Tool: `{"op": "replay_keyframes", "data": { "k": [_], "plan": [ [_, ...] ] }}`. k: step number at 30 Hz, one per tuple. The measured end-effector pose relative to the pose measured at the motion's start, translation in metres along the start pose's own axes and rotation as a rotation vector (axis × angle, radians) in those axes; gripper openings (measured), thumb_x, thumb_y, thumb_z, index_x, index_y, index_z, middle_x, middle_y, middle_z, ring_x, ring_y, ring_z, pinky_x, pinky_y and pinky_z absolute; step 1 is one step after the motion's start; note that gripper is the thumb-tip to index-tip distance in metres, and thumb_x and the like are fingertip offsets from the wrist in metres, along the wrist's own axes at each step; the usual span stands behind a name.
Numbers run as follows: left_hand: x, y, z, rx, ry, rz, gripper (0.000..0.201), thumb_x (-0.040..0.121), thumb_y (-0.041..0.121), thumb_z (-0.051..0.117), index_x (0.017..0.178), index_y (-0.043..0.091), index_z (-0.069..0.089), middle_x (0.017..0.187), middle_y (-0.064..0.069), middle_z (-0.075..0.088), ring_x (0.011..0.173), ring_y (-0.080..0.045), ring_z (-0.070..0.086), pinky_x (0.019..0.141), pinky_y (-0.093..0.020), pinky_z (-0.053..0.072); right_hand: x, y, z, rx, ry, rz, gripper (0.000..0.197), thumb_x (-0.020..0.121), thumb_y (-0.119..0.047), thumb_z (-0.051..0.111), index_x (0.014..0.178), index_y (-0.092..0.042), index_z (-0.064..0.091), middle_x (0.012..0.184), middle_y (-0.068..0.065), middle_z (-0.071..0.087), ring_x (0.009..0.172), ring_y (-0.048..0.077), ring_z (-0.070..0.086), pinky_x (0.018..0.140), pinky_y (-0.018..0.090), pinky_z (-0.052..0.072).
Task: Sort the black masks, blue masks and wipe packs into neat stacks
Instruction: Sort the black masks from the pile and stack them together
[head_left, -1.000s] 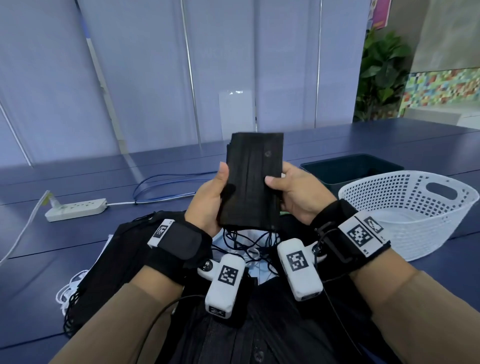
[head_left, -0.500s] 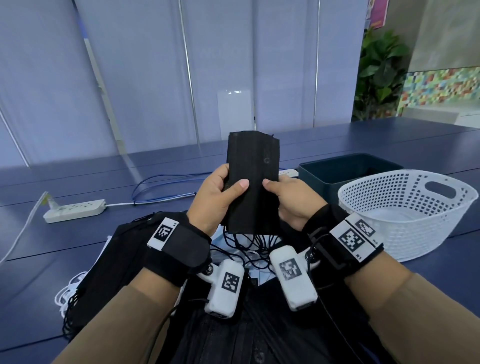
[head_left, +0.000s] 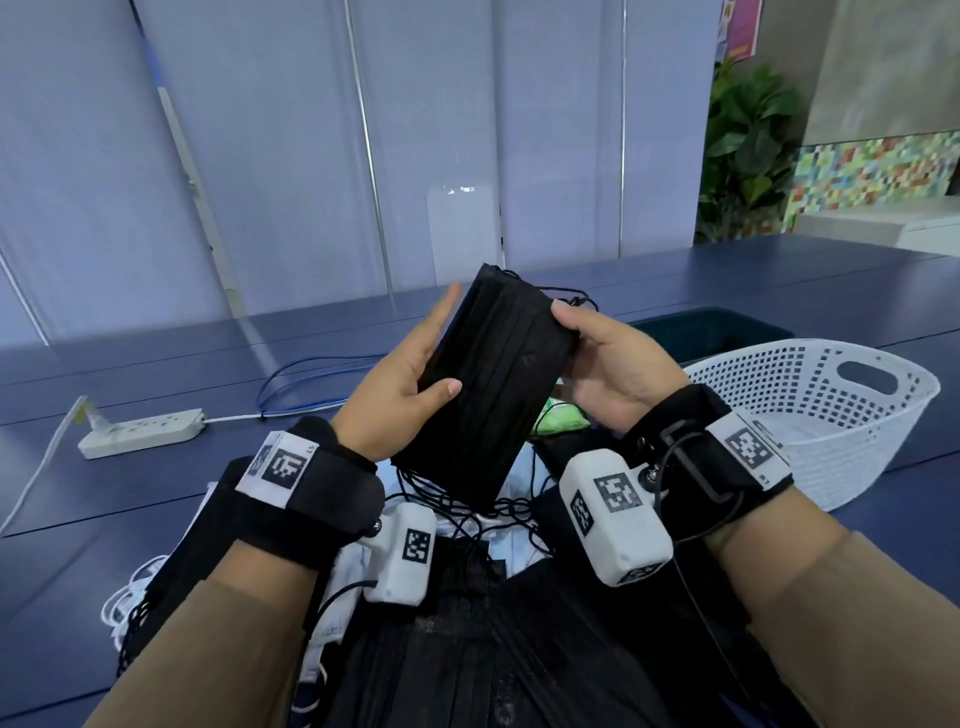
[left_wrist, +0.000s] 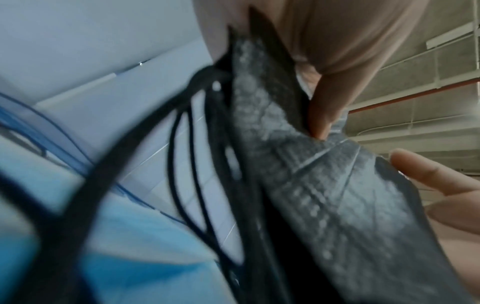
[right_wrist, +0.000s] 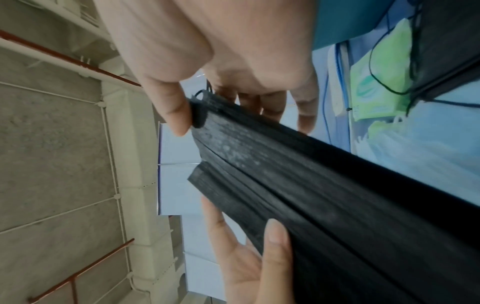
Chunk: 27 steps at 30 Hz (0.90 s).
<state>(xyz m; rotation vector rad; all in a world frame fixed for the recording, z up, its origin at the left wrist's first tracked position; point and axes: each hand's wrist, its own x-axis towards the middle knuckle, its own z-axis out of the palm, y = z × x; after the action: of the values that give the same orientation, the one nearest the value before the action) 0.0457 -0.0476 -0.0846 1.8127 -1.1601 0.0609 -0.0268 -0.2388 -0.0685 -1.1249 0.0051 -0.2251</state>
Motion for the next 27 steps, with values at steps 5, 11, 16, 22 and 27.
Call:
{"op": "replay_keyframes", "data": {
  "k": [5,11,16,22,27],
  "plan": [
    [-0.002,0.004,-0.005,0.074,0.005,-0.056,0.081,0.087,0.011,0.05,0.143,0.051,0.007,0.133,0.008,0.056,0.115,-0.008,0.058,0.109,-0.037,0.037,-0.001,-0.016,-0.005,-0.094,0.048,-0.183,0.022,0.094,-0.007,0.048,0.075,-0.019,0.05,0.073,-0.001,0.056,0.061,0.011,0.052,0.053,0.023,0.044],
    [-0.004,0.005,-0.008,0.124,0.011,-0.096,0.079,0.092,-0.004,0.05,0.145,0.044,0.018,0.121,0.009,0.063,0.111,-0.003,0.06,0.104,-0.03,0.042,-0.005,-0.032,-0.012,-0.143,0.09,-0.308,0.023,0.095,-0.001,0.042,0.077,-0.014,0.047,0.056,-0.002,0.057,0.057,0.013,0.056,0.054,0.024,0.045],
    [-0.004,0.006,-0.007,0.107,-0.004,-0.094,0.073,0.092,-0.006,0.049,0.144,0.039,0.025,0.122,0.004,0.063,0.113,-0.005,0.059,0.104,-0.031,0.043,-0.005,-0.025,-0.011,-0.505,0.094,-0.333,0.012,0.092,-0.003,0.053,0.09,-0.015,0.055,0.071,0.001,0.053,0.046,0.003,0.045,0.048,0.013,0.039],
    [-0.003,0.008,-0.008,0.131,-0.104,-0.101,0.071,0.091,-0.007,0.049,0.142,0.038,0.03,0.115,0.007,0.067,0.112,-0.002,0.059,0.1,-0.024,0.041,-0.007,-0.019,-0.014,-0.629,-0.092,-0.207,0.011,0.084,-0.01,0.066,0.093,-0.016,0.068,0.08,-0.005,0.072,0.072,0.007,0.067,0.066,0.019,0.052],
    [-0.004,0.012,-0.007,0.198,-0.149,-0.094,0.071,0.091,-0.006,0.05,0.137,0.043,0.029,0.119,0.018,0.061,0.108,0.013,0.055,0.089,-0.002,0.035,-0.006,-0.018,-0.014,-0.749,-0.011,-0.309,0.02,0.083,-0.007,0.066,0.067,-0.015,0.057,0.06,-0.008,0.055,0.053,0.0,0.05,0.057,0.012,0.039]
  ]
}}
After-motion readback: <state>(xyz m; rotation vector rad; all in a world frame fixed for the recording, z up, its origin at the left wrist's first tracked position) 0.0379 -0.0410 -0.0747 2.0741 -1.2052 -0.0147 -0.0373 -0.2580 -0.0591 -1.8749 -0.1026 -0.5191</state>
